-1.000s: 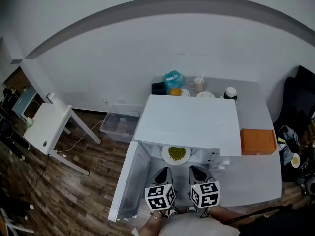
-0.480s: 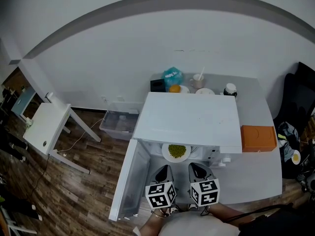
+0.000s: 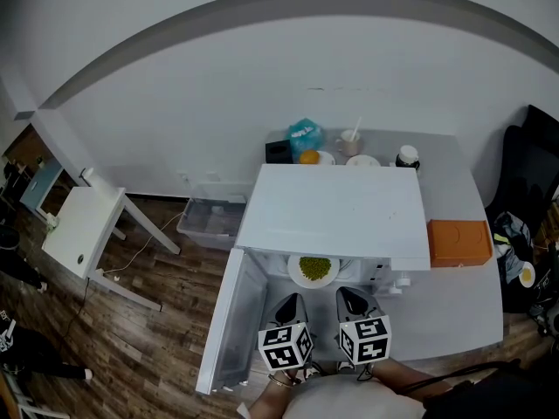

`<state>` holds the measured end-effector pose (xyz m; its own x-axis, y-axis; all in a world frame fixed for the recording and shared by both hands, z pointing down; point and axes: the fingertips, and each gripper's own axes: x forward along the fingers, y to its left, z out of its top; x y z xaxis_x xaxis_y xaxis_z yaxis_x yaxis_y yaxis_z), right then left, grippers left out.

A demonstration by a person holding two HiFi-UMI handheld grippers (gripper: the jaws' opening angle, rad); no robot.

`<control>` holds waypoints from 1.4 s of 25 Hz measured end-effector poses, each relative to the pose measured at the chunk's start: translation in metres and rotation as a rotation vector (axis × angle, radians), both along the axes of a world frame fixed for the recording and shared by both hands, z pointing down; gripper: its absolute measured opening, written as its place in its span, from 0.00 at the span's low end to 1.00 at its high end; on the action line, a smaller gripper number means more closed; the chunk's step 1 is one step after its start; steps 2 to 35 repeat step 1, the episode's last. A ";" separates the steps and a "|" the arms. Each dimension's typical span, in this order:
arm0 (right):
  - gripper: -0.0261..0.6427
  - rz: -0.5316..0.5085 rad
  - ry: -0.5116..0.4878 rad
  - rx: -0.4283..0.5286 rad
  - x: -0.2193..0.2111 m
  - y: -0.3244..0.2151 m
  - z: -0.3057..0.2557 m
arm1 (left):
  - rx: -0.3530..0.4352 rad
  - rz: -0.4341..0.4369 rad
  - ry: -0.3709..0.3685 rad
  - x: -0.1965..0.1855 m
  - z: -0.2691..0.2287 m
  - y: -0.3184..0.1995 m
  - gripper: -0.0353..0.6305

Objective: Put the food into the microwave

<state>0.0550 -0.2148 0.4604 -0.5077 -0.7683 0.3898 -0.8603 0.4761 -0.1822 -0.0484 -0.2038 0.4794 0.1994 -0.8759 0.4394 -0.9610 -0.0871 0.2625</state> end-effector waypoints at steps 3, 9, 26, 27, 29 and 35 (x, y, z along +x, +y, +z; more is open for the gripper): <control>0.06 0.002 0.001 0.001 0.001 0.000 0.000 | -0.001 0.000 0.000 0.000 0.001 0.000 0.06; 0.06 0.002 0.001 0.001 0.001 0.000 0.000 | -0.001 0.000 0.000 0.000 0.001 0.000 0.06; 0.06 0.002 0.001 0.001 0.001 0.000 0.000 | -0.001 0.000 0.000 0.000 0.001 0.000 0.06; 0.06 0.002 0.001 0.001 0.001 0.000 0.000 | -0.001 0.000 0.000 0.000 0.001 0.000 0.06; 0.06 0.002 0.001 0.001 0.001 0.000 0.000 | -0.001 0.000 0.000 0.000 0.001 0.000 0.06; 0.06 0.002 0.001 0.001 0.001 0.000 0.000 | -0.001 0.000 0.000 0.000 0.001 0.000 0.06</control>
